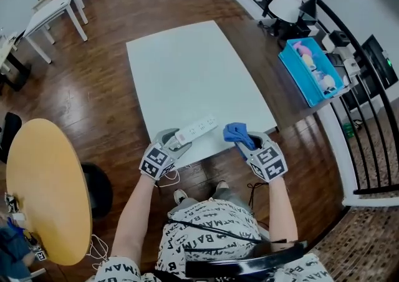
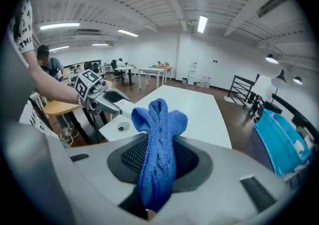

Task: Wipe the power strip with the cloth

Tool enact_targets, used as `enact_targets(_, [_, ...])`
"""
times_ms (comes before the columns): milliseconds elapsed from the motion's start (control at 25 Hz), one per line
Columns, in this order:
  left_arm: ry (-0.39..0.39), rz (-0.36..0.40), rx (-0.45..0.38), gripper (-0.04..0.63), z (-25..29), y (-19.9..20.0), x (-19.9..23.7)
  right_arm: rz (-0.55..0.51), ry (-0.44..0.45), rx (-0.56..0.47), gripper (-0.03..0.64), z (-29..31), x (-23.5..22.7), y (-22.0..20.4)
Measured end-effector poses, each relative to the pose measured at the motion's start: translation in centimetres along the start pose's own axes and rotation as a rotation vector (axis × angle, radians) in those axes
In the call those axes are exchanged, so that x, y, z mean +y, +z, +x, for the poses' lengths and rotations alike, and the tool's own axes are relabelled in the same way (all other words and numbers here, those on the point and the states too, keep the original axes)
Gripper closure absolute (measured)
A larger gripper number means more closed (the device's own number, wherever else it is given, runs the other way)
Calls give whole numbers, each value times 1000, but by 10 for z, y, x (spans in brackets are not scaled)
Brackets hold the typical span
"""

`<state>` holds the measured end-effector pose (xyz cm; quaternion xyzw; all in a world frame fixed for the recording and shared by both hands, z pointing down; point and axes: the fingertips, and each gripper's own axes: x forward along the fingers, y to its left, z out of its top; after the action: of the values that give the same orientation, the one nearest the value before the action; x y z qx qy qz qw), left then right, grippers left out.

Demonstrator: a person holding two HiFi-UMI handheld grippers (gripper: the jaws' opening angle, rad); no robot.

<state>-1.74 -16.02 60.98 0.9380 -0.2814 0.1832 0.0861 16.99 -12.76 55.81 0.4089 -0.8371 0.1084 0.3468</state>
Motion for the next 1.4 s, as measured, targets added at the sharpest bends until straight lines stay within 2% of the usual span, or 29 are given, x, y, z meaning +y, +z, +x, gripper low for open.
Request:
enact_targets(240, [-56, 10, 84, 318, 42, -25, 5, 106, -44, 5, 495, -11, 7, -19])
enact_targets(520, [-118, 80, 162, 318, 69, -38, 7, 164, -91, 17, 495, -32, 1, -34])
enact_targets(800, [-129, 166, 313, 316, 85, -87, 9, 197, -99, 19, 495, -33, -4, -45])
enact_targets(960, [-129, 192, 364, 316, 87, -102, 13, 187, -73, 24, 495, -28, 0, -45])
enact_targets(1080, [-109, 202, 373, 314, 87, -102, 20, 177, -59, 22, 495, -22, 0, -40])
enact_targets(1200, [-75, 185, 372, 312, 88, -104, 22, 171, -42, 22, 495, -20, -2, -41])
enact_targets(1240, [-60, 165, 372, 293, 89, -105, 24, 168, -37, 23, 495, -19, -4, -41])
enact_targets(1320, [-35, 123, 366, 203, 87, -101, 29, 160, -26, 21, 495, -16, -7, -39])
enact_targets(1400, [-17, 87, 335, 189, 82, -91, 31, 156, -14, 13, 495, -14, -11, -36])
